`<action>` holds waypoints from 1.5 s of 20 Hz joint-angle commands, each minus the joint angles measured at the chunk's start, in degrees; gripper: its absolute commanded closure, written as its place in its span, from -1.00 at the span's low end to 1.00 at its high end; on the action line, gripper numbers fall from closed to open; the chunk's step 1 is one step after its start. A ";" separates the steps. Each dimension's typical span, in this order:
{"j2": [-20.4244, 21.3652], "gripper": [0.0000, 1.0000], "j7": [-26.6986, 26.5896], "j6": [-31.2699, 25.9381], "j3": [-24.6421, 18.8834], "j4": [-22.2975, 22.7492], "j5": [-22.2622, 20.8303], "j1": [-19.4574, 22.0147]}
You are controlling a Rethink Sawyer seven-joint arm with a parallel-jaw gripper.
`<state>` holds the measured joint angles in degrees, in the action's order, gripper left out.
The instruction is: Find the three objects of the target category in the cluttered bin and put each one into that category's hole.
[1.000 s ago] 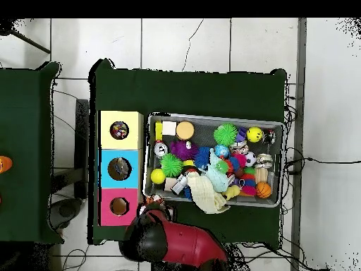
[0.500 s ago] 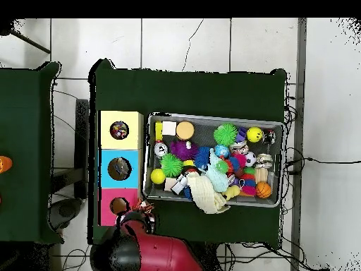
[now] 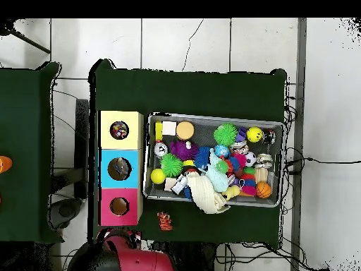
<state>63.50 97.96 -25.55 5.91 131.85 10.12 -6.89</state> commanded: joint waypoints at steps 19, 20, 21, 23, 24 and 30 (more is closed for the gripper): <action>-5.99 1.00 6.38 0.76 1.83 -1.88 -2.37 7.57; -6.99 1.00 5.18 2.43 1.25 -1.54 -2.97 9.02; -7.97 1.00 4.14 4.28 0.58 -1.21 -3.71 10.53; -9.70 1.00 2.81 7.22 -0.42 -0.63 -5.43 13.19; -10.39 1.00 2.36 8.65 -0.78 -0.55 -6.48 14.44; -18.85 1.00 3.71 19.43 -2.77 0.15 -12.42 19.51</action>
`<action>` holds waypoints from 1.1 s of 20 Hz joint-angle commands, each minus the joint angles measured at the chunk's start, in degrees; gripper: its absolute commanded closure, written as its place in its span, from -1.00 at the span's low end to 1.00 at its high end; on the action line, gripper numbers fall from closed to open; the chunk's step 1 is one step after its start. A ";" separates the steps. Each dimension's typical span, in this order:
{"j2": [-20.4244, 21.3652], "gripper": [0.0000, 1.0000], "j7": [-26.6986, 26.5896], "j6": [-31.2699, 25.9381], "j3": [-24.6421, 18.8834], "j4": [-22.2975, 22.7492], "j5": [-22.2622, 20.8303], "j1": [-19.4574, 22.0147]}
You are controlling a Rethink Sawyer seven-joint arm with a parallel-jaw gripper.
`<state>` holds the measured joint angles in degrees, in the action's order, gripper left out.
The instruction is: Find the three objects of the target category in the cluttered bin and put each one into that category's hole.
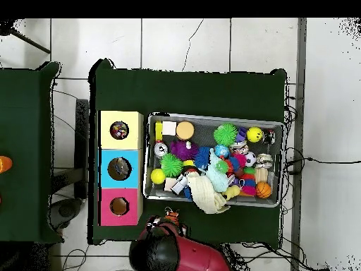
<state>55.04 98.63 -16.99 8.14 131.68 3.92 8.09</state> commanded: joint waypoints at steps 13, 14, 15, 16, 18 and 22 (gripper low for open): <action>-17.04 -1.00 6.76 17.88 -4.67 0.12 -13.50 6.56; -17.13 -1.00 7.52 17.96 -4.87 0.72 -13.21 6.44; -17.22 -1.00 8.27 18.20 -5.08 1.42 -12.94 6.17; -17.26 -1.00 8.95 18.49 -5.49 1.93 -12.58 6.10; -17.01 -1.00 9.76 18.52 -6.16 2.77 -11.87 5.85; -17.75 -1.00 9.22 18.27 -6.96 2.47 -11.72 6.45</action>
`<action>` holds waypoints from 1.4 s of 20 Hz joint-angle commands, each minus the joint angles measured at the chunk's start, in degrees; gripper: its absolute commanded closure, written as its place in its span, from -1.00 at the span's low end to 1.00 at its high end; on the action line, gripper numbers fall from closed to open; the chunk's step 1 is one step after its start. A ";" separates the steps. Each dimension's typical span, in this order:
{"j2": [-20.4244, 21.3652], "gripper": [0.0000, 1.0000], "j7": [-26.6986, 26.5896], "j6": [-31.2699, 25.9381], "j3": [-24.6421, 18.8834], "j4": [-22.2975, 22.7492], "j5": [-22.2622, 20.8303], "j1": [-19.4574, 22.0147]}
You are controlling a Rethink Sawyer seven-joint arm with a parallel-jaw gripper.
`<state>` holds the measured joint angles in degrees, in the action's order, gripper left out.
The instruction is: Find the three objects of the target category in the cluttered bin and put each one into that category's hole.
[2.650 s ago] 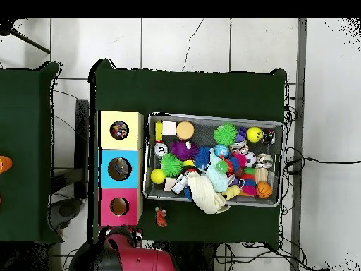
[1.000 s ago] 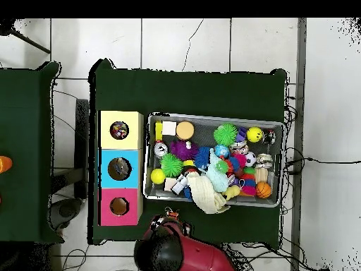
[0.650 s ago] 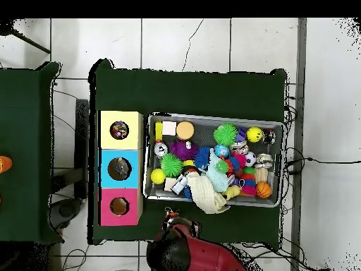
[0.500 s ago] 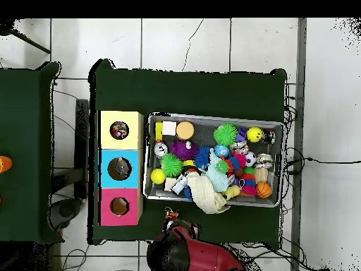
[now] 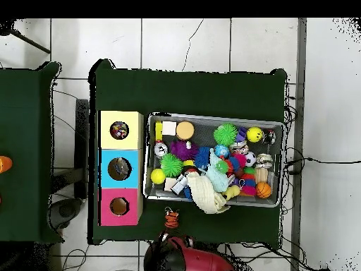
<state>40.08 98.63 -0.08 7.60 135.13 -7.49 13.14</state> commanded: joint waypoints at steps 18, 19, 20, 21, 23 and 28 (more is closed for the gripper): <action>-17.72 -1.00 8.23 12.35 -6.47 -9.80 -4.08 3.46; -17.83 -1.00 8.19 12.35 -6.47 -9.91 -4.11 3.50; -18.03 -1.00 8.41 12.84 -6.53 -9.96 -4.12 3.61; -18.22 -1.00 8.63 13.15 -6.52 -9.96 -4.03 3.63; -19.05 -1.00 9.01 13.93 -6.74 -10.16 -3.91 3.75; -21.28 -1.00 10.49 17.07 -6.97 -11.00 -2.80 2.76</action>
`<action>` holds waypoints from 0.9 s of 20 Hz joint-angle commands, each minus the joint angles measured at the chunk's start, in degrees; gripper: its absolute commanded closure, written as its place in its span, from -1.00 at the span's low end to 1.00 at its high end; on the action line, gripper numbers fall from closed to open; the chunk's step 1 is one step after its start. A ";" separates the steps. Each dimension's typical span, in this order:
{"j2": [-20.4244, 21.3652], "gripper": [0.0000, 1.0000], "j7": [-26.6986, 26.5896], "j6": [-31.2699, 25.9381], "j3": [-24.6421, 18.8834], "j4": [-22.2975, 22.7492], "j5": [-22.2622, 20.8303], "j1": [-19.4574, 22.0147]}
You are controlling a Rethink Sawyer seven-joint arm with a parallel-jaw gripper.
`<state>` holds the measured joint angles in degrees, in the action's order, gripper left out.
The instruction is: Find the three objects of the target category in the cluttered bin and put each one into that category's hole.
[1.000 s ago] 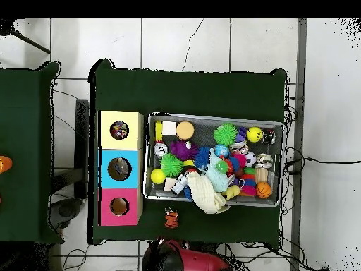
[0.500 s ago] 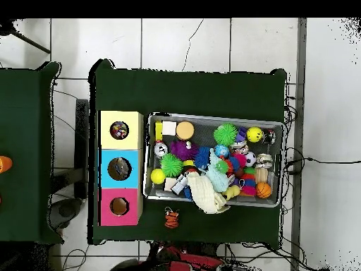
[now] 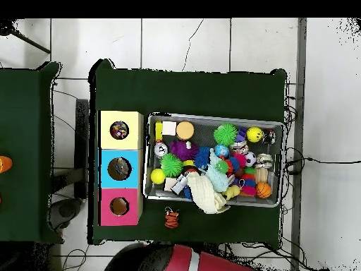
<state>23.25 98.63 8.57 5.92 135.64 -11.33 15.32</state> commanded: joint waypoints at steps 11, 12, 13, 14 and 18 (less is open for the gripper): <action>-3.68 -1.00 8.89 5.67 -6.79 -13.92 1.13 1.09; -3.74 -1.00 8.91 5.65 -6.81 -14.06 1.08 1.10; -3.72 -1.00 8.98 5.64 -6.73 -14.12 1.08 1.02; -3.69 -1.00 9.00 5.49 -6.82 -14.13 0.99 1.11; -3.79 -1.00 8.97 5.47 -6.56 -14.36 0.75 1.00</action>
<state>20.95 98.63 9.99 4.10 131.13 -11.34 15.32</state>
